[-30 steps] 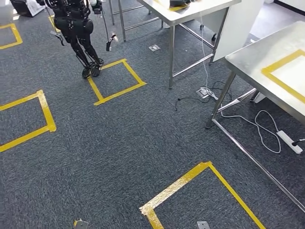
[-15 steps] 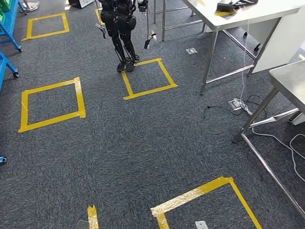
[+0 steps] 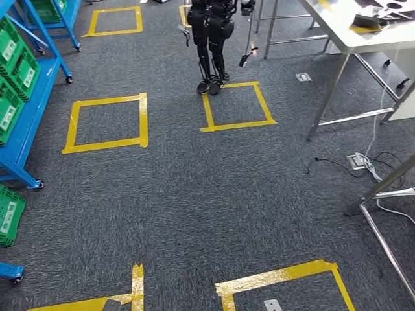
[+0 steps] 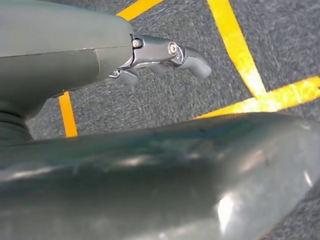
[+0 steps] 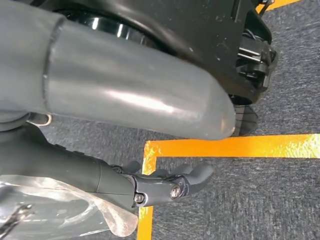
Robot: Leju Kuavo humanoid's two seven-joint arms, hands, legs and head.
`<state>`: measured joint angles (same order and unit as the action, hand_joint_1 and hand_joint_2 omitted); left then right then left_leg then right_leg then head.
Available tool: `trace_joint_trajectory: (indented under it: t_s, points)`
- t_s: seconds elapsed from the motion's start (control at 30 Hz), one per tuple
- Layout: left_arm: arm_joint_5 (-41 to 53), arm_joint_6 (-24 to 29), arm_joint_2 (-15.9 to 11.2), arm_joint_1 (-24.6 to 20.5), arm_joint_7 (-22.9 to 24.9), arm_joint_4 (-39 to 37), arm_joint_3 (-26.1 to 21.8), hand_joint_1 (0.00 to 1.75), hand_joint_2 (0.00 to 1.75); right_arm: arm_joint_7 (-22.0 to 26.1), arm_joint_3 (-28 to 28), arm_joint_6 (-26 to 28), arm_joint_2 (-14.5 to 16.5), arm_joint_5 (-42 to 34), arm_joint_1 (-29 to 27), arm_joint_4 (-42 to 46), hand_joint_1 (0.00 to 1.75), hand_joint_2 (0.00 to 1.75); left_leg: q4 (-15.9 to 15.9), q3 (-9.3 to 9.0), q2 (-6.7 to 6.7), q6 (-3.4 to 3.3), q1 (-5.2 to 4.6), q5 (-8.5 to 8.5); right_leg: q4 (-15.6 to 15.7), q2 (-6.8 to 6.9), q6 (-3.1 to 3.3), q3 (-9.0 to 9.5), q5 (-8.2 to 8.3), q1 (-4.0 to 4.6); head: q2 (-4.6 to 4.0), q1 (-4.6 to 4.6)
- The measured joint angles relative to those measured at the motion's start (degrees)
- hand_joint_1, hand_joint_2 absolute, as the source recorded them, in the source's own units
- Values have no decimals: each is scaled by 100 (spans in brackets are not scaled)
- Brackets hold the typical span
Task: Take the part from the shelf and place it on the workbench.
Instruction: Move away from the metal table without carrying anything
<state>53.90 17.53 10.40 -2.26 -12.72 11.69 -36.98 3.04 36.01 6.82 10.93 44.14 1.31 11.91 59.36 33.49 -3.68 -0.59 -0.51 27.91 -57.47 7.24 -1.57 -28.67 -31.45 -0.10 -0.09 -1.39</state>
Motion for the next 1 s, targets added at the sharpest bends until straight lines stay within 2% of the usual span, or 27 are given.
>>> trace_joint_trajectory:
  t_s: [0.03, 0.07, 0.1, 0.17, 0.2, 0.23, 0.27, 0.3, 0.33, 0.37, 0.4, 0.43, 0.47, 0.5, 0.53, 0.57, 0.6, 0.67, 0.7, 0.73, 0.77, 0.8, 0.83, 0.9, 0.93, 0.97, 1.0]
  points:
    - [6, -7, -2, 10, 0, 0, 0, 0, 0, -5, -7, -6, 0, 15, 15, 0, 0, 0, -14, -3, 65, -35, 5, -7, 9, 44, -30, 11, -18, -8, 0, -6]
    - [15, -13, -3, 22, 1, 0, 0, 0, 0, -8, -20, -13, 0, 38, 31, 0, 0, 0, -37, -16, 127, -69, 11, -17, -21, -26, -61, 9, -64, -19, 0, -14]
    - [29, -20, -3, 25, 5, 0, 0, 0, 0, -7, -36, -22, 0, 69, 43, -1, 0, 0, -61, -27, 190, -107, 23, -32, -138, -170, -87, -38, -153, -32, 0, -27]
    - [60, -54, 0, 2, 33, 0, 1, 0, 0, -16, -75, -40, -1, 156, 49, -2, 0, 0, -85, -34, 321, -162, 35, -50, -744, -552, -111, -330, -465, -49, 0, -55]
    - [73, -77, 2, -11, 55, 0, 2, 0, 0, -26, -100, -48, -4, 207, 41, -3, 0, 0, -84, -29, 399, -182, 32, -53, -1154, -653, -112, -545, -620, -50, 0, -60]
    - [80, -96, 4, -17, 79, 0, 4, 0, 0, -37, -129, -54, -8, 250, 30, -4, 0, 0, -83, -29, 483, -189, 27, -54, -1488, -695, -111, -738, -707, -49, 0, -59]
    - [83, -105, 5, -14, 101, 0, 5, 0, 0, -46, -157, -58, -13, 279, 19, -5, 0, 0, -82, -33, 568, -192, 23, -54, -1641, -712, -106, -856, -682, -48, 0, -58]
    - [82, -104, 5, -10, 116, 0, 7, 0, 0, -50, -179, -59, -17, 290, 9, -7, 0, 0, -80, -40, 655, -192, 22, -53, -1563, -724, -99, -867, -540, -49, 0, -57]
    - [81, -96, 9, -7, 129, 0, 7, 0, 0, -50, -191, -59, -20, 290, 5, -7, 0, 0, -78, -49, 740, -190, 23, -52, -1277, -761, -89, -774, -314, -53, 0, -57]
    - [82, -86, 17, -7, 137, 0, 7, 0, 0, -50, -199, -60, -24, 290, 5, -7, 0, 0, -76, -55, 820, -185, 28, -51, -886, -877, -79, -629, -81, -64, 0, -59]
    - [85, -76, 26, -14, 144, 0, 7, 0, 0, -49, -205, -66, -27, 290, 5, -10, 0, 0, -63, -48, 898, -171, 23, -48, -517, -1041, -69, -480, 78, -83, 0, -56]
    - [95, -72, 35, -23, 149, 0, 9, 0, 0, -49, -214, -72, -29, 290, 6, -14, 0, 0, -52, -28, 973, -145, 24, -53, -257, -1181, -58, -360, 156, -98, 0, -55]
    - [105, -73, 42, -27, 152, 0, 11, 0, 0, -49, -222, -80, -32, 291, 8, -17, 0, 0, -45, 0, 1039, -111, 31, -63, -122, -1281, -45, -293, 166, -105, 0, -53]
    - [116, -81, 43, -25, 155, 0, 13, 0, 0, -50, -230, -87, -34, 293, 9, -22, 0, 0, -42, 28, 1111, -69, 41, -80, -84, -1285, -23, -261, 148, -99, 0, -51]
    - [126, -90, 42, -15, 155, 0, 15, 0, 0, -50, -235, -90, -36, 296, 13, -23, 0, 0, -48, 51, 1173, -30, 58, -95, -67, -1217, 6, -240, 153, -94, 0, -51]
    - [130, -96, 39, -2, 155, 0, 15, 0, 0, -51, -238, -92, -37, 297, 16, -23, 0, 0, -31, 67, 1136, 2, 63, -83, -45, -1144, 41, -226, 169, -93, 0, -49]
    - [132, -101, 37, 4, 156, 0, 15, 0, 0, -50, -239, -93, -38, 298, 16, -25, 0, 0, 58, 110, 1011, 31, 57, -18, -21, -1062, 77, -210, 181, -95, 0, -37]
    - [135, -94, 39, -13, 158, 0, 15, 0, 0, -60, -240, -94, -40, 298, 9, -26, 0, 0, 569, 337, 635, 78, 49, 285, 12, -863, 134, -182, 182, -91, 0, -11]
    - [139, -88, 43, -25, 160, 0, 16, 0, 0, -70, -240, -94, -42, 297, 2, -26, 0, 0, 947, 508, 512, 100, 56, 468, 14, -758, 152, -175, 170, -81, 0, -2]
    - [143, -82, 46, -30, 163, 0, 16, 0, 0, -84, -240, -94, -44, 297, -5, -26, 0, 0, 1281, 657, 463, 119, 70, 598, 13, -653, 164, -170, 158, -75, 0, -2]
    - [147, -80, 49, -24, 167, 0, 17, 0, 0, -99, -240, -94, -46, 297, -8, -26, 0, 0, 1470, 735, 440, 134, 84, 634, 13, -557, 167, -164, 148, -71, 0, -1]
    - [149, -77, 50, -12, 172, 0, 17, 0, 0, -111, -240, -95, -48, 297, -7, -26, 0, 0, 1448, 710, 421, 144, 96, 560, 12, -472, 166, -155, 138, -71, 0, -1]
    - [150, -75, 50, -2, 178, 0, 17, 0, 0, -120, -240, -97, -48, 298, -3, -26, 0, 0, 1207, 576, 387, 147, 104, 396, 12, -393, 159, -140, 126, -71, 0, 0]
    - [151, -68, 49, -3, 183, 0, 17, 0, 0, -130, -240, -114, -48, 298, 5, -27, 0, 0, 451, 172, 168, 127, 81, 64, 8, -252, 126, -99, 91, -57, 0, 2]
    - [155, -66, 50, -15, 184, 0, 18, 0, 0, -134, -240, -126, -48, 298, 7, -28, 0, 0, 161, 27, 52, 103, 58, -13, 3, -186, 97, -83, 70, -42, 0, 4]
    - [159, -63, 51, -25, 185, 0, 19, 0, 0, -140, -240, -139, -48, 298, 12, -30, 0, 0, 4, -43, -27, 77, 33, -27, 0, -123, 68, -71, 53, -26, 0, -1]
    - [163, -62, 52, -27, 186, 0, 19, 0, 0, -148, -240, -149, -48, 299, 19, -32, 0, 0, -39, -51, -40, 52, 9, 2, 1, -59, 37, -60, 39, -14, 0, -7]
